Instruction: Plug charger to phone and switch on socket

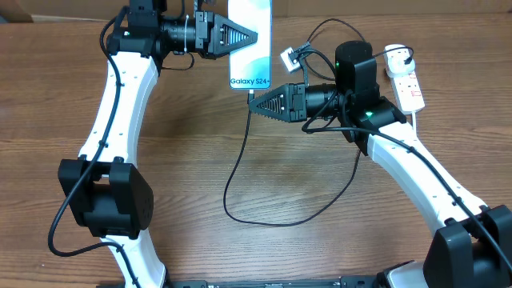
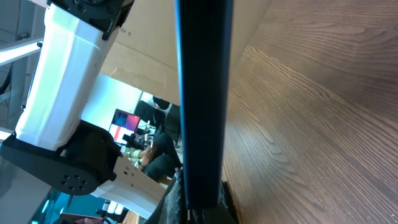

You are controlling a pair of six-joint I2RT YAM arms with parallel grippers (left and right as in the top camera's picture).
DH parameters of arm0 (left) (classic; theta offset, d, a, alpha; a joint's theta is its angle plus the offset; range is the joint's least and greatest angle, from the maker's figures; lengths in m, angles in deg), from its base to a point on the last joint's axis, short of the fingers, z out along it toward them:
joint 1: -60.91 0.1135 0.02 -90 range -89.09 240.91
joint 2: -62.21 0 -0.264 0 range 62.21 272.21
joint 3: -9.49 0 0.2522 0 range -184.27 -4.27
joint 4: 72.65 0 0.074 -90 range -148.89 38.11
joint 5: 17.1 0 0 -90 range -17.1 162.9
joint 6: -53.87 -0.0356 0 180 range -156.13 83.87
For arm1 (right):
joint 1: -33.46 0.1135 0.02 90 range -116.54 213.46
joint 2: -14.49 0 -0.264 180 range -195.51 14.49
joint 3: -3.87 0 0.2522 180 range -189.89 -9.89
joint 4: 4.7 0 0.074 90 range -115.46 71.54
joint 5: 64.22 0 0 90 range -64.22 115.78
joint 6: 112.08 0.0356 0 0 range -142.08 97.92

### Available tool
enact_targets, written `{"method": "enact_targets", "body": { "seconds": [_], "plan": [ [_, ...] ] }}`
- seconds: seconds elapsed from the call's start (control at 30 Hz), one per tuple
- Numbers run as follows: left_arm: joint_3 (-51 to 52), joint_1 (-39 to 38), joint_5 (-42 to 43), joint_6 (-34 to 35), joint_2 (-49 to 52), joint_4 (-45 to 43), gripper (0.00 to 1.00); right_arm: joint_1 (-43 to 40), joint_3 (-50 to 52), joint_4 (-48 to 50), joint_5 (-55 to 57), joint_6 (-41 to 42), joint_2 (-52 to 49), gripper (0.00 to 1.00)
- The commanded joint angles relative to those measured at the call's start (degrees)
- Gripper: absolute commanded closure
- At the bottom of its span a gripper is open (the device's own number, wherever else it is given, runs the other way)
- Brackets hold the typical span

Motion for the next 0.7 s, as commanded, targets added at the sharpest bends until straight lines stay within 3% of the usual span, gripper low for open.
{"method": "enact_targets", "body": {
  "seconds": [0.0, 0.67],
  "plan": [
    [-0.57, -0.83, 1.22, -1.09, -2.91, -0.07, 0.96, 0.33, -0.61, 0.33, -0.48, -0.17, -0.35, 0.96],
    [-0.57, -1.40, 1.44, -1.09, -2.91, -0.07, 0.96, 0.26, -0.61, -0.02, -0.46, -0.22, -0.35, 0.96]
  ]
}}
